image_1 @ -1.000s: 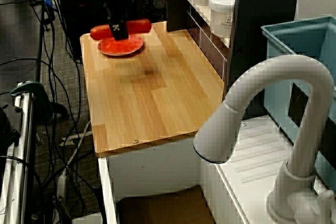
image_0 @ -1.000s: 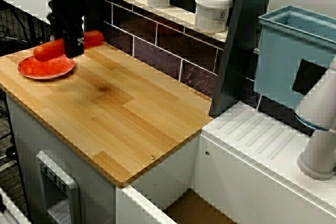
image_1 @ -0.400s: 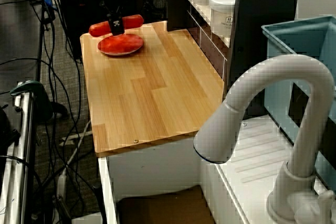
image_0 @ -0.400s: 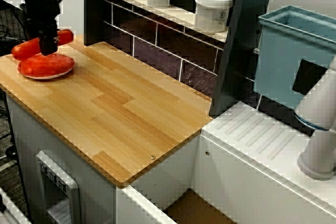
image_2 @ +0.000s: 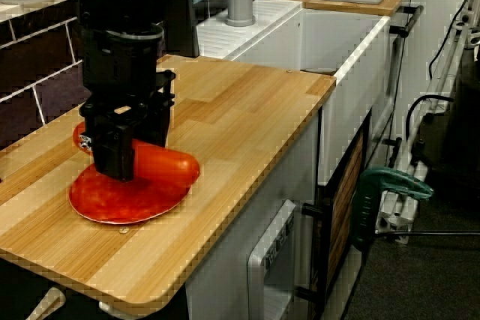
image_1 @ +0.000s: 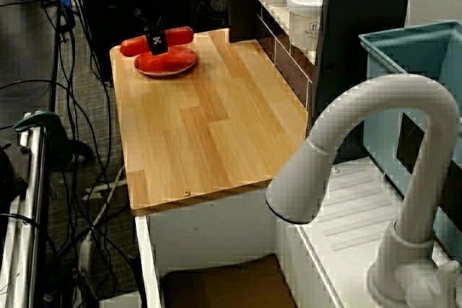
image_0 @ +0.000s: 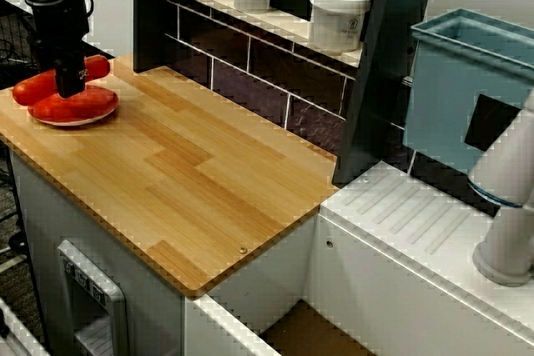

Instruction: Put the object on the plate

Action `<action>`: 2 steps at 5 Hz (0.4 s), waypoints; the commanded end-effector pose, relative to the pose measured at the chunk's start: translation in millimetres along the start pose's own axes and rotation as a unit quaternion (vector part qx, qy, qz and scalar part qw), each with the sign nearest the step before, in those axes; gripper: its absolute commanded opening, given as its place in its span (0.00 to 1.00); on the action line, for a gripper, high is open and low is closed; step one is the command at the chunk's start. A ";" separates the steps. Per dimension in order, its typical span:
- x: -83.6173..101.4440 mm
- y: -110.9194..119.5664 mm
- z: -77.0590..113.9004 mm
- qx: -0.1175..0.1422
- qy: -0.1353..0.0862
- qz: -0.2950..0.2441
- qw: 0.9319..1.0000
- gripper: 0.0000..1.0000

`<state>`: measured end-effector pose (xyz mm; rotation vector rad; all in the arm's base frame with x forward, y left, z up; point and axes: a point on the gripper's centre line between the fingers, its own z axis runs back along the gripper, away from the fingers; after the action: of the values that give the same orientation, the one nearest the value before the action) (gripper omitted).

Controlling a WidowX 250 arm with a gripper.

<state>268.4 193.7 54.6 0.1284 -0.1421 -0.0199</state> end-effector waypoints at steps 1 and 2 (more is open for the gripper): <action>1.3 -5.3 5.0 0.005 -0.003 0.016 1.000 1.00; 3.6 -7.1 2.0 0.008 0.002 0.018 1.000 1.00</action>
<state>267.0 180.6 45.9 0.1178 -0.1113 0.0165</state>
